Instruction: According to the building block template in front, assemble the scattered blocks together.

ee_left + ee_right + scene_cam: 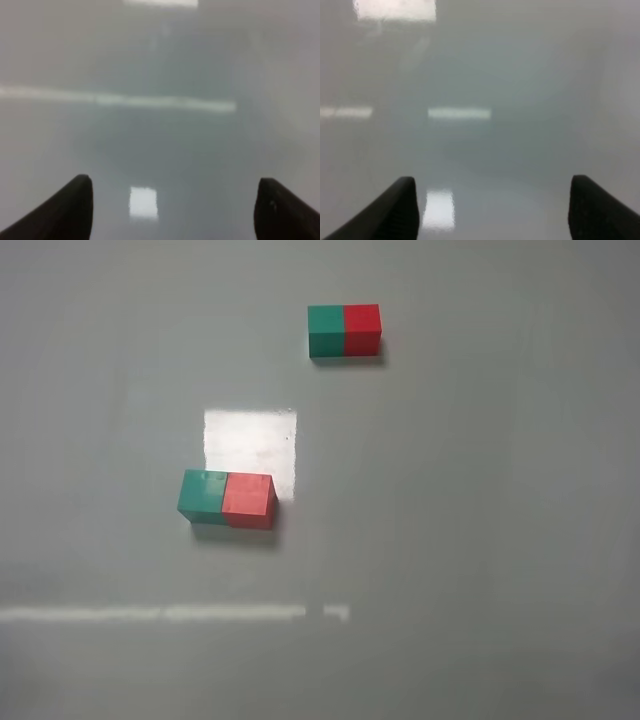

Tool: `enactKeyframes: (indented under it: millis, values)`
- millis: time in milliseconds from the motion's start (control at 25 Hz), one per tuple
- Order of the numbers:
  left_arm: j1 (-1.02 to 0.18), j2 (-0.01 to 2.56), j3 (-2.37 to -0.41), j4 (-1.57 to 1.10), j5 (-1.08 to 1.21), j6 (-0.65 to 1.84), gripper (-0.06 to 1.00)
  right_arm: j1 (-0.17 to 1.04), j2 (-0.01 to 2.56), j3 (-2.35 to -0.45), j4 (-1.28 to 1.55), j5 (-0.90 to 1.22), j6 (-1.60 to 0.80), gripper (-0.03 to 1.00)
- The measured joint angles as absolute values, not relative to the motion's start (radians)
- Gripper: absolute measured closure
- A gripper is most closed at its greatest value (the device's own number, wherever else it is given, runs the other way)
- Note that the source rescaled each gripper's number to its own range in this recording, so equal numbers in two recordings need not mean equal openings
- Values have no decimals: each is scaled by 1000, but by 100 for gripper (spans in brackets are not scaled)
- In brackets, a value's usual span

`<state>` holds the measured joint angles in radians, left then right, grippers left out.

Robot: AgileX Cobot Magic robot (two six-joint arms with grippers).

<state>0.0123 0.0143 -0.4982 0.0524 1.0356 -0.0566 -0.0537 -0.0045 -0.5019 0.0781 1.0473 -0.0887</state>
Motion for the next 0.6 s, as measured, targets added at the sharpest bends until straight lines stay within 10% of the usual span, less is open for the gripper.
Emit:
enactKeyframes:
  millis: [600]
  values:
    - [96,-4,-498,54,1036,-57,20,-54,-4,-502,78,1047,-89,44]
